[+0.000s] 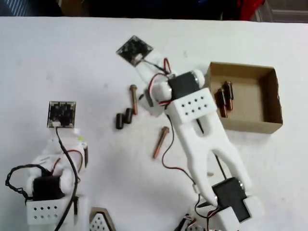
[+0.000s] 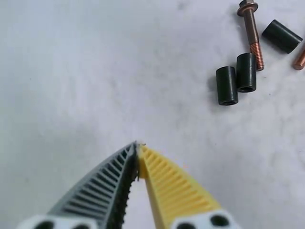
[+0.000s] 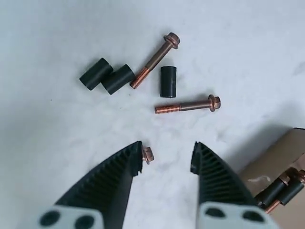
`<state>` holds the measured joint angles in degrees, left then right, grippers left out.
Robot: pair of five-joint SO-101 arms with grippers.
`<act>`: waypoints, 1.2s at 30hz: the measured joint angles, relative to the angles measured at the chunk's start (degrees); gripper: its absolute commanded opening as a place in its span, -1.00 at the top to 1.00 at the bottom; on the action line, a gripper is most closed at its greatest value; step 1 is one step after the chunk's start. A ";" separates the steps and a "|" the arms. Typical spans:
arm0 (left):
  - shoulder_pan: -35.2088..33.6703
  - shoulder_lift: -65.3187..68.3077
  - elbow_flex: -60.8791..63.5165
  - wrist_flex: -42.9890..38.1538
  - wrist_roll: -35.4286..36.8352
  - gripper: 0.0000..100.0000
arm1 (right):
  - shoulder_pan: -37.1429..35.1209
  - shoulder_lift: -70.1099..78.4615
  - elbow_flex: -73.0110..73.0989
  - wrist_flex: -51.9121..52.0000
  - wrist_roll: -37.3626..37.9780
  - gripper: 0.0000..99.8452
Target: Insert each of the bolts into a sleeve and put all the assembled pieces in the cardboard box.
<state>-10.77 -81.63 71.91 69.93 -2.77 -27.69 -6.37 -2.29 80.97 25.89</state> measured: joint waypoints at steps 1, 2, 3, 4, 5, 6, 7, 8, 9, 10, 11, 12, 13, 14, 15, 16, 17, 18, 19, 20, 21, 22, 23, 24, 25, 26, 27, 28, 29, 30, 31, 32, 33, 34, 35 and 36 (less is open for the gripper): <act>0.00 0.00 0.00 0.00 0.00 0.95 | -0.09 0.00 1.85 -1.85 0.00 0.69; 0.00 0.00 0.00 0.00 0.00 0.95 | -0.18 0.00 3.34 -3.60 0.00 0.69; 0.00 0.00 0.00 0.00 0.00 0.95 | -0.18 0.00 4.75 -5.27 0.00 0.69; 0.00 0.00 0.00 0.00 0.00 0.95 | -0.09 0.00 6.15 -6.77 0.53 0.69; 0.00 0.00 0.00 0.00 0.00 0.95 | -0.09 0.00 7.47 -8.09 1.41 0.69; 0.00 0.00 0.00 0.00 0.00 0.95 | -0.26 0.00 8.88 -9.58 2.20 0.69; 0.00 0.00 0.00 0.00 0.00 0.95 | -0.62 0.00 10.11 -10.99 2.73 0.69; 0.00 0.00 0.00 0.00 0.00 0.95 | -0.97 0.09 11.16 -12.13 2.99 0.66; 0.00 0.00 0.00 0.00 0.00 0.95 | -1.41 0.35 11.52 -13.10 3.16 0.62; 0.00 0.00 0.00 0.00 0.00 0.95 | -1.85 0.97 11.60 -13.98 3.34 0.59; 0.00 0.00 0.00 0.00 0.00 0.95 | -2.37 1.85 11.69 -14.68 3.52 0.57; 0.00 0.00 0.00 0.00 0.00 0.95 | -2.73 2.99 11.69 -15.56 3.52 0.58; 0.00 0.00 0.00 0.00 0.00 0.95 | -2.90 4.04 11.69 -16.35 3.69 0.59; 0.00 0.00 0.00 0.00 0.00 0.95 | -2.90 5.27 11.69 -17.41 3.69 0.60; 0.00 0.00 0.00 0.00 0.00 0.95 | -2.90 6.24 11.69 -18.64 3.69 0.61; 0.00 0.00 0.00 0.00 0.00 0.95 | -2.81 7.30 11.69 -19.78 4.13 0.61; 0.00 0.00 0.00 0.00 0.00 0.95 | -2.81 8.35 11.69 -20.84 5.01 0.61; 0.00 0.00 0.00 0.00 0.00 0.95 | -2.81 9.41 11.69 -21.63 5.80 0.61; 0.00 0.00 0.00 0.00 -0.09 0.95 | -2.81 10.37 11.69 -22.59 6.33 0.61; 0.00 0.00 0.00 0.00 -0.18 0.95 | -2.81 11.43 11.69 -23.56 6.59 0.61; 0.00 0.00 0.00 0.00 -0.26 0.95 | -2.90 12.40 11.69 -24.35 6.77 0.61; 0.00 0.00 0.00 0.00 -0.26 0.95 | -2.90 13.27 11.69 -25.23 6.86 0.61; 0.00 0.00 0.00 0.00 -0.26 0.95 | -2.90 14.15 11.69 -25.85 6.86 0.61; 0.00 0.00 0.00 0.00 -0.26 0.95 | -2.90 15.21 11.69 -26.11 7.03 0.61; 0.00 0.00 0.00 0.00 -0.26 0.95 | -2.90 16.35 11.52 -26.20 7.03 0.61; -0.18 0.00 0.00 0.00 -0.26 0.95 | -2.81 17.85 10.90 -26.20 7.21 0.61; -0.18 0.00 0.00 0.00 -0.26 0.95 | -2.73 19.34 9.93 -26.20 7.21 0.61; -0.18 0.00 0.00 0.00 -0.35 0.95 | -2.46 20.66 8.88 -26.20 7.21 0.61; -0.18 0.00 0.00 0.00 -0.26 0.95 | -2.29 22.07 7.65 -26.20 7.21 0.61; -0.18 0.00 0.00 0.00 -0.26 0.95 | -2.11 23.65 6.24 -26.11 7.21 0.61; -0.18 0.00 0.00 0.00 -0.26 0.95 | -2.02 25.23 4.75 -25.85 7.21 0.61; -0.18 0.00 0.00 0.00 -0.26 0.95 | -2.02 26.81 3.25 -25.67 7.21 0.61; -0.18 0.00 0.00 0.00 -0.26 0.95 | -2.02 28.13 1.93 -25.67 7.21 0.61; -0.18 0.00 0.00 0.00 -0.26 0.95 | -2.11 29.36 0.62 -25.58 7.21 0.61; -0.18 0.00 0.00 0.00 -0.26 0.95 | -2.11 30.51 -0.62 -25.49 7.21 0.61; -0.18 0.00 0.00 0.00 -0.26 0.95 | -2.11 31.74 -1.85 -25.32 7.21 0.61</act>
<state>-10.95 -81.63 71.91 69.93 -3.03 -29.80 25.36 -4.13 55.65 33.10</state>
